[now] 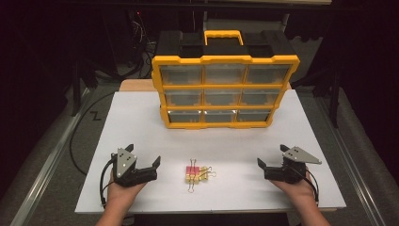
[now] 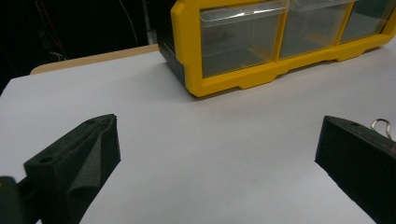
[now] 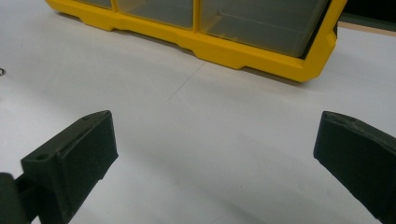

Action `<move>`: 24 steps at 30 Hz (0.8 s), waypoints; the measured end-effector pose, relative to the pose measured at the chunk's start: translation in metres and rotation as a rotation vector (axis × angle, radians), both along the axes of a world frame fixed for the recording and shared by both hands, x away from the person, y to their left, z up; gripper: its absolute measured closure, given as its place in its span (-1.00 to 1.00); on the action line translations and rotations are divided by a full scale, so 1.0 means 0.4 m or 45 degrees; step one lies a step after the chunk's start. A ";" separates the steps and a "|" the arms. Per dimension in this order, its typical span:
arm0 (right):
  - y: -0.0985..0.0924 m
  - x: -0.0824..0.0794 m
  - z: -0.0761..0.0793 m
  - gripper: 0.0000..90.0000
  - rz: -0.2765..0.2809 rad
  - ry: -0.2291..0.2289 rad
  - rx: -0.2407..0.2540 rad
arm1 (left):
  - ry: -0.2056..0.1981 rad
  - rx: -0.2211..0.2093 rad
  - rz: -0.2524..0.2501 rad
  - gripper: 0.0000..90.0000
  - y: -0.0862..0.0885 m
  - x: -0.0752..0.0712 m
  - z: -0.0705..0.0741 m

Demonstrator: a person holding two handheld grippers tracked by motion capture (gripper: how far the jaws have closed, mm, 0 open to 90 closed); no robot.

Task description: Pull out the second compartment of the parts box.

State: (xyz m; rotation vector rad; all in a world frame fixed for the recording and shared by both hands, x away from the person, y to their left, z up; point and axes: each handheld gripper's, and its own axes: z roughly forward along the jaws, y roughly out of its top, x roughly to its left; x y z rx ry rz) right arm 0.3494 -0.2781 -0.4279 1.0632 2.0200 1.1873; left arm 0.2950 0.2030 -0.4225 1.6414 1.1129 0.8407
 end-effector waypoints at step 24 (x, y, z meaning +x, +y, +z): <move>0.005 -0.004 0.001 -0.98 0.095 -0.055 0.042 | -0.040 -0.003 -0.047 -0.99 -0.004 0.007 -0.008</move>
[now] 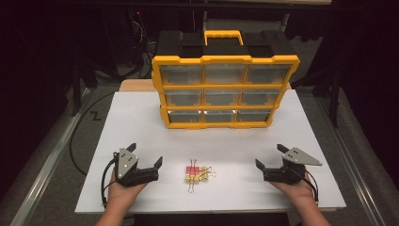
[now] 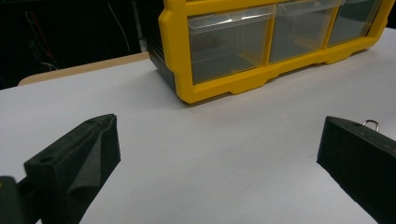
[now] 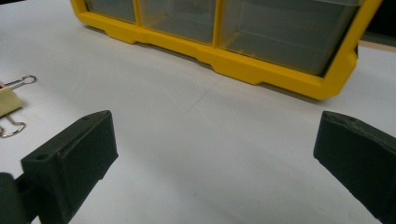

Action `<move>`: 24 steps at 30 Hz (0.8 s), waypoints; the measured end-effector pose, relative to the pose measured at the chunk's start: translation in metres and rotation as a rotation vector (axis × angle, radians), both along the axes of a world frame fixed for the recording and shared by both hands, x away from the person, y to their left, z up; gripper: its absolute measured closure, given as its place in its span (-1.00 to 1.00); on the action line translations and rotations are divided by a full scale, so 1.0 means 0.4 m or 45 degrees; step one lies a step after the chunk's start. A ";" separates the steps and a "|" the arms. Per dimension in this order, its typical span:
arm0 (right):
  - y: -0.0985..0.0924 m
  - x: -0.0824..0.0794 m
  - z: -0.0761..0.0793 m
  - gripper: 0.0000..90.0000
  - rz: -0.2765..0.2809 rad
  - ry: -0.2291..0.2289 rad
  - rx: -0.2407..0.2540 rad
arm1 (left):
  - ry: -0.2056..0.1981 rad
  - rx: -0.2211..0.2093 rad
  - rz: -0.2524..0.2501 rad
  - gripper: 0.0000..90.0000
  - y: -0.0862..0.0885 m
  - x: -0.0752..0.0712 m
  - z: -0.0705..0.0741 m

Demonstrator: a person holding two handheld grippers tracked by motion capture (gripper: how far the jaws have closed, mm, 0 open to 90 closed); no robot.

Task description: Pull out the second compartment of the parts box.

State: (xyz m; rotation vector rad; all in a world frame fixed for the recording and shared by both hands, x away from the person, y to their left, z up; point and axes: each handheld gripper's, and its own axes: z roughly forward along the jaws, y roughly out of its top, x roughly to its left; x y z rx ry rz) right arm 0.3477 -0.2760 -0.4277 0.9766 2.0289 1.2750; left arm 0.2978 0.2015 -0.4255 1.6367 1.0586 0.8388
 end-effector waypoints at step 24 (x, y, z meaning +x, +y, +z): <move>0.076 0.096 0.037 -0.98 -0.081 0.022 -0.030 | -0.005 0.043 -0.041 -0.99 -0.011 0.003 -0.005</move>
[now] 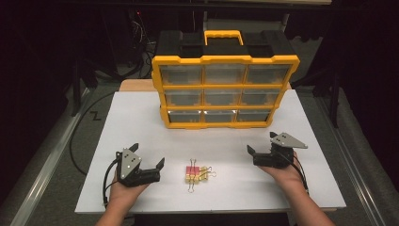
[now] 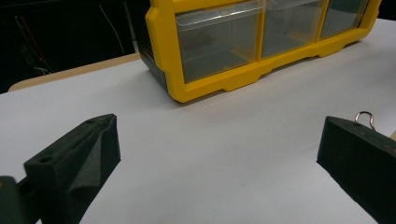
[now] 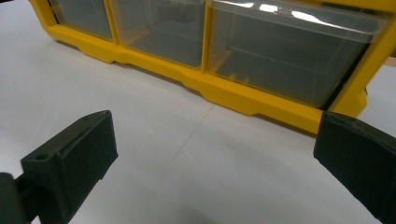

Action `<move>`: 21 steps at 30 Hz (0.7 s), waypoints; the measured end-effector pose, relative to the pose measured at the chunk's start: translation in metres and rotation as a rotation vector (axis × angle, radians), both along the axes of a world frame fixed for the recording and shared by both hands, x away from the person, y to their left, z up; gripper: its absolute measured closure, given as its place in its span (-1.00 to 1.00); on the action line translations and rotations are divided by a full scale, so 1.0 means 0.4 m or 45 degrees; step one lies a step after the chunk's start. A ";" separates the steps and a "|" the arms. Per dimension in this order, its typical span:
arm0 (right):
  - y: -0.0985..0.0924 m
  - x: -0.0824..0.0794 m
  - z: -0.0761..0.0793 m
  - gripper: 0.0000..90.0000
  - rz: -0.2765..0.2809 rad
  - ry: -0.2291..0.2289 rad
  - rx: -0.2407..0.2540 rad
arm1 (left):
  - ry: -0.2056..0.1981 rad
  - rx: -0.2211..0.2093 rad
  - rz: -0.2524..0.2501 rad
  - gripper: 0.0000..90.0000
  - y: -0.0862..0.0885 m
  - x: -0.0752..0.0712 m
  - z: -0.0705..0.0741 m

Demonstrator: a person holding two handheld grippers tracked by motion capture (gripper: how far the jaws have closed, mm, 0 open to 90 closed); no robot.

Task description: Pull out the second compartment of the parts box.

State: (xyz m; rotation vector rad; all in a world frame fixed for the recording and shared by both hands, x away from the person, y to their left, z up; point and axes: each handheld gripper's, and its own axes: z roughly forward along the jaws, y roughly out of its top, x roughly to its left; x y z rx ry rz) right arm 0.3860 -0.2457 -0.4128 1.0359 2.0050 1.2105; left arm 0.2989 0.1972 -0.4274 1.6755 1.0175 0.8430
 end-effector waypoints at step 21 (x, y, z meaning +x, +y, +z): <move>0.047 0.103 0.011 -0.98 -0.031 -0.054 -0.135 | 0.033 -0.052 0.006 -0.98 -0.004 0.006 0.007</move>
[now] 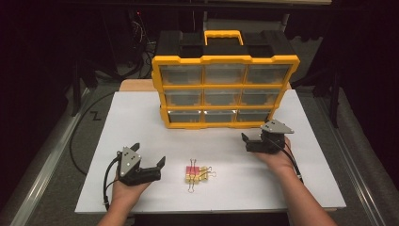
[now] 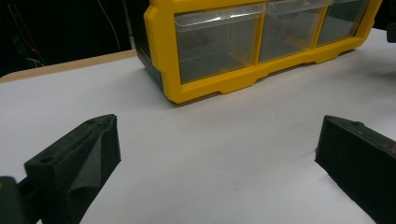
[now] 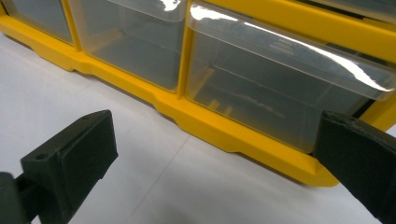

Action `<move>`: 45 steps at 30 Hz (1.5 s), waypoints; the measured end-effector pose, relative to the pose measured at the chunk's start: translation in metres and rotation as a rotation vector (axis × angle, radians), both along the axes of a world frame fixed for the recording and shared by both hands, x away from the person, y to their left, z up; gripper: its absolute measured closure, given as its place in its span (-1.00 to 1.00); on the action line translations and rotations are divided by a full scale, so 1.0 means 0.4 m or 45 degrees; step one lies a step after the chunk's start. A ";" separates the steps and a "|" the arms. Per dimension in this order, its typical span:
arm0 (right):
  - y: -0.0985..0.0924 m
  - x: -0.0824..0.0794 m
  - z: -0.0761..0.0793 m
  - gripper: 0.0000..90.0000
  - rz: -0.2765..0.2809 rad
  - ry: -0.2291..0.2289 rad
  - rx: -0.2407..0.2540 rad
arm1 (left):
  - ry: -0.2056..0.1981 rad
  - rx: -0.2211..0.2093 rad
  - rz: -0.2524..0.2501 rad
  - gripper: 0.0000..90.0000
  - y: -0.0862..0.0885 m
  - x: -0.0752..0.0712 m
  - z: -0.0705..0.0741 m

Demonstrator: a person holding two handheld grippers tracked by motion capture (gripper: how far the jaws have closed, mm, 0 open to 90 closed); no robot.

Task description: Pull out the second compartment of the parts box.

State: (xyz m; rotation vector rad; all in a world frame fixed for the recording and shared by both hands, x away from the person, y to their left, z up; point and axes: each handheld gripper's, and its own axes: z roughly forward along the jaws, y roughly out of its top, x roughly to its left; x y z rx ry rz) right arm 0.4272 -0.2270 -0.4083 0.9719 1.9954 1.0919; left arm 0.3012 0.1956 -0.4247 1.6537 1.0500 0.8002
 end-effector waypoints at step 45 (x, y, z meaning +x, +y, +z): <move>-0.056 -0.084 -0.033 -0.98 0.057 -0.112 -0.400 | 0.006 0.035 0.001 -0.99 -0.038 0.011 0.003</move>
